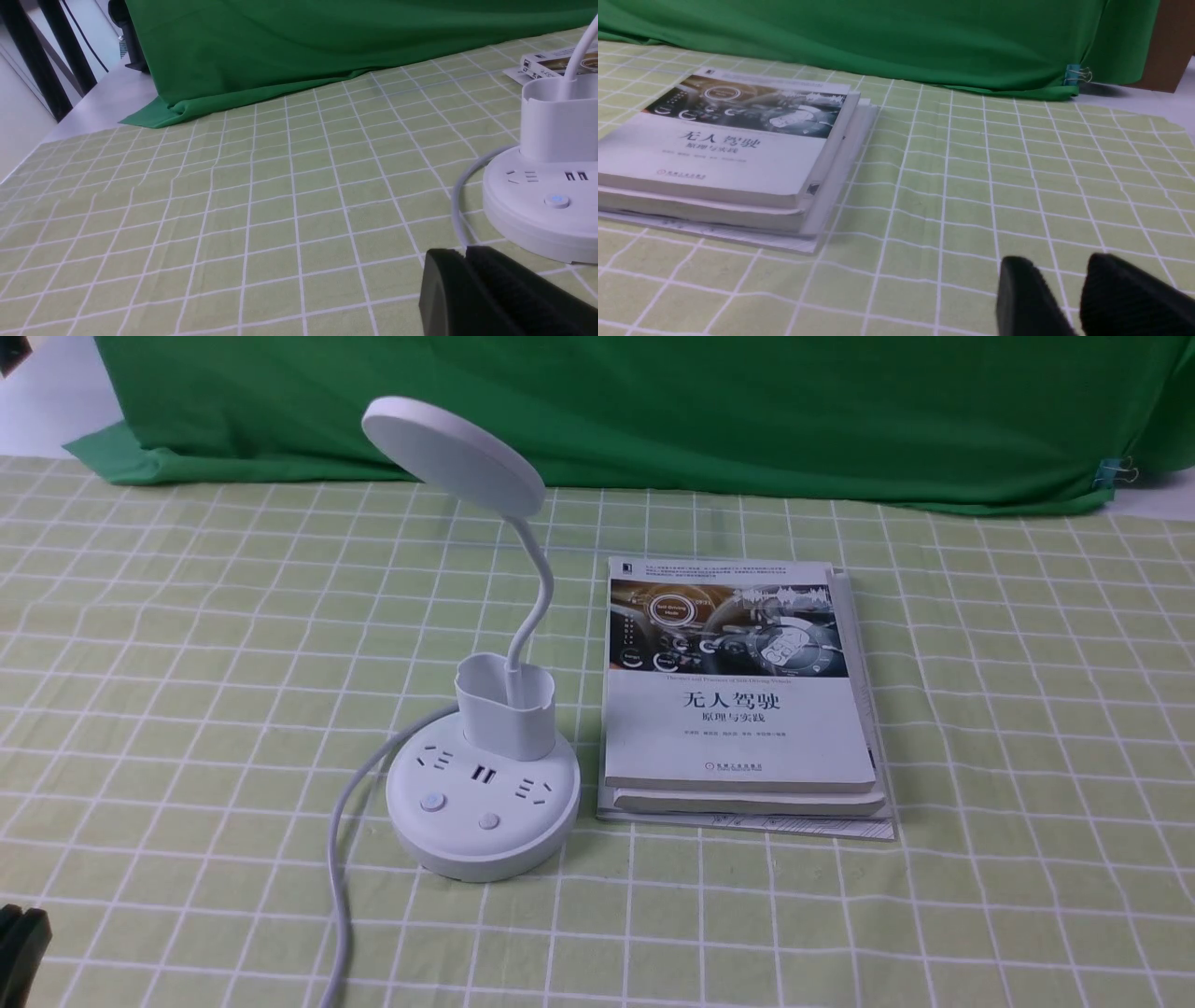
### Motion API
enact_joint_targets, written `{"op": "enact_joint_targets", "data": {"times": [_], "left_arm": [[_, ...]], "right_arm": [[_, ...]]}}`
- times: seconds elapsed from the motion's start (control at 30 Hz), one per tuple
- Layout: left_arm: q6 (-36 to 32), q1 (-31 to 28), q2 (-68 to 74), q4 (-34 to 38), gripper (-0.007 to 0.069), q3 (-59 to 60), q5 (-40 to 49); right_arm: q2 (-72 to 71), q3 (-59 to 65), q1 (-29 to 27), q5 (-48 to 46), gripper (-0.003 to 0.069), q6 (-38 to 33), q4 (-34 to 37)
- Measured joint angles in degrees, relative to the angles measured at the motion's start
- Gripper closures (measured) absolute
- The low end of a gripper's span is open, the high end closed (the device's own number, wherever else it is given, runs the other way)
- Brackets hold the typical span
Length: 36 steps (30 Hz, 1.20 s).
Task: Turn on the table lamp on the green coffee tablecloth with your hand.
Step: 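Press the power button on the lamp base to turn the lamp on with the left gripper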
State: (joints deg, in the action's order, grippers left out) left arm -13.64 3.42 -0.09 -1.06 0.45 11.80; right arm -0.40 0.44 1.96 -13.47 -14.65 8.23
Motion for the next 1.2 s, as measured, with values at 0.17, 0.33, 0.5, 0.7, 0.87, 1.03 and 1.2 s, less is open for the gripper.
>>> {"op": "enact_joint_targets", "data": {"times": [0.17,0.33,0.5,0.7,0.87,1.03,1.2], "left_arm": [[0.0,0.0,0.0,0.0,0.0606,0.0,0.0],[0.0,0.0,0.0,0.0,0.0606,0.0,0.0],[0.0,0.0,0.0,0.0,0.0606,0.0,-0.3],[0.5,0.0,0.0,0.4,0.0606,0.0,-7.6],[1.7,0.0,0.0,2.1,0.0606,0.0,-12.7],[1.7,0.0,0.0,2.1,0.0606,0.0,-14.5],[1.7,0.0,0.0,1.7,0.0606,0.0,-14.5]], "right_arm": [[0.0,0.0,0.0,0.0,0.0414,0.0,0.0],[0.0,0.0,0.0,0.0,0.0414,0.0,0.0],[0.0,0.0,0.0,0.0,0.0414,0.0,0.0],[0.0,0.0,0.0,0.0,0.0414,0.0,0.0],[0.0,0.0,0.0,0.0,0.0414,0.0,0.0],[0.0,0.0,0.0,0.0,0.0414,0.0,0.0],[0.0,0.0,0.0,0.0,0.0414,0.0,0.0]]}}
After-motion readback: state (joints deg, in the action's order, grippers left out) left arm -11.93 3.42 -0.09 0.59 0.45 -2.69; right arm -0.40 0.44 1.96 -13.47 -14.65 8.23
